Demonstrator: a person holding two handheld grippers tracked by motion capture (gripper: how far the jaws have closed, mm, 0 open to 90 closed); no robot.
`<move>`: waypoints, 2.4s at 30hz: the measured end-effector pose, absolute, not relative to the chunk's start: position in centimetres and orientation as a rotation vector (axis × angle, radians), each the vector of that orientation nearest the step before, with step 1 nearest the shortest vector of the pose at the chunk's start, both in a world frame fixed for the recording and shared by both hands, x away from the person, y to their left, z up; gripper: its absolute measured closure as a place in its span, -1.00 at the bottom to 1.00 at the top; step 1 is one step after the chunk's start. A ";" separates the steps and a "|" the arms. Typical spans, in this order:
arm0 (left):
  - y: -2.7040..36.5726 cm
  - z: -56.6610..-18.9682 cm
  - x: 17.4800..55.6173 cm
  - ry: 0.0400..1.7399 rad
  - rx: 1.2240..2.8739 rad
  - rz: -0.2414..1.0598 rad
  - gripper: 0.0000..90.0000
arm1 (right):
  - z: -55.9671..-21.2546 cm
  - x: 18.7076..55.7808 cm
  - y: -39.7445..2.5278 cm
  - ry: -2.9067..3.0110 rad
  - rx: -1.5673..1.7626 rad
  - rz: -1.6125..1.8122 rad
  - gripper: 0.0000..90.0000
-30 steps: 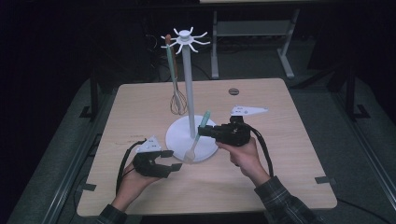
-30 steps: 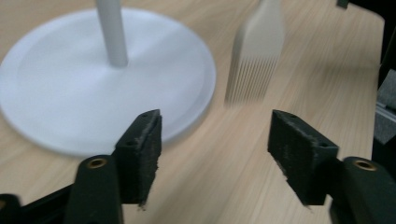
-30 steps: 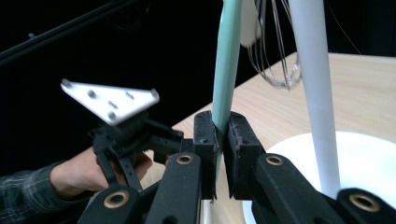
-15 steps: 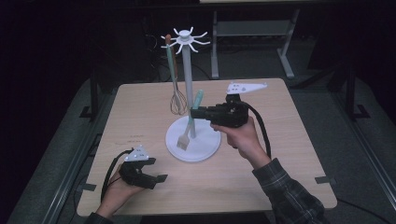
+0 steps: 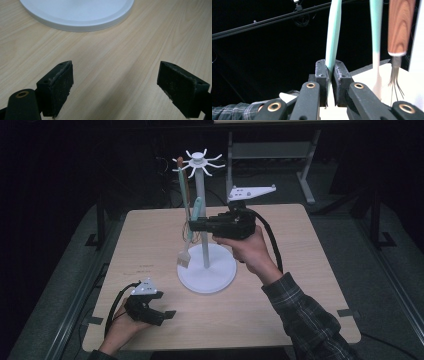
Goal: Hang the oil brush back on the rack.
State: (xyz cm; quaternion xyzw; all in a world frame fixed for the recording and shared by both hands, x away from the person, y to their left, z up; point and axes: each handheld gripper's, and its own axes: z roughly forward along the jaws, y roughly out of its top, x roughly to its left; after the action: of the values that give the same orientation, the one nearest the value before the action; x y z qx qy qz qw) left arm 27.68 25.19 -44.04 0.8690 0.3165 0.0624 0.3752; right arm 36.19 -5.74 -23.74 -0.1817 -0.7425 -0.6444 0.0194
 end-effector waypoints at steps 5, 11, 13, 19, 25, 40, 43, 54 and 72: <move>25.0 -44.1 27.6 0.810 2.214 0.144 -0.71 | -22.8 36.3 -4.9 -2.314 -0.543 -2.006 0.88; 25.0 -44.1 27.6 0.784 2.227 0.160 -0.70 | -21.9 36.5 -4.3 -2.324 -0.536 -2.015 0.88; 25.0 -44.1 27.5 0.791 2.230 0.155 -0.70 | -21.7 36.6 -4.2 -2.329 -0.526 -2.021 0.88; 25.1 -44.1 27.6 0.781 2.222 0.160 -0.70 | -20.9 36.8 -3.8 -2.324 -0.537 -2.035 0.88; 25.1 -44.1 27.6 0.785 2.212 0.157 -0.70 | -20.5 37.5 -3.8 -2.308 -0.555 -2.047 0.88; 25.3 -44.0 27.6 0.795 2.202 0.148 -0.70 | -20.2 38.2 -4.2 -2.282 -0.580 -2.067 0.88; 25.3 -44.1 27.6 0.800 2.196 0.149 -0.70 | -20.2 38.3 -4.2 -2.283 -0.585 -2.063 0.88; 25.4 -44.0 27.7 0.790 2.200 0.163 -0.70 | -20.4 38.7 -4.3 -2.285 -0.612 -2.058 0.88; 25.4 -43.9 27.6 0.788 2.196 0.160 -0.70 | -20.9 39.3 -4.7 -2.276 -0.647 -2.050 0.80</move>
State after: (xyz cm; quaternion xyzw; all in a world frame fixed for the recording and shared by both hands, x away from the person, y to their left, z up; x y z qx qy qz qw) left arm 27.63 25.45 -43.94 0.8643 0.3100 0.0629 0.3910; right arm 39.30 -4.65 -20.86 -0.2067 -0.7269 -0.6549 0.0055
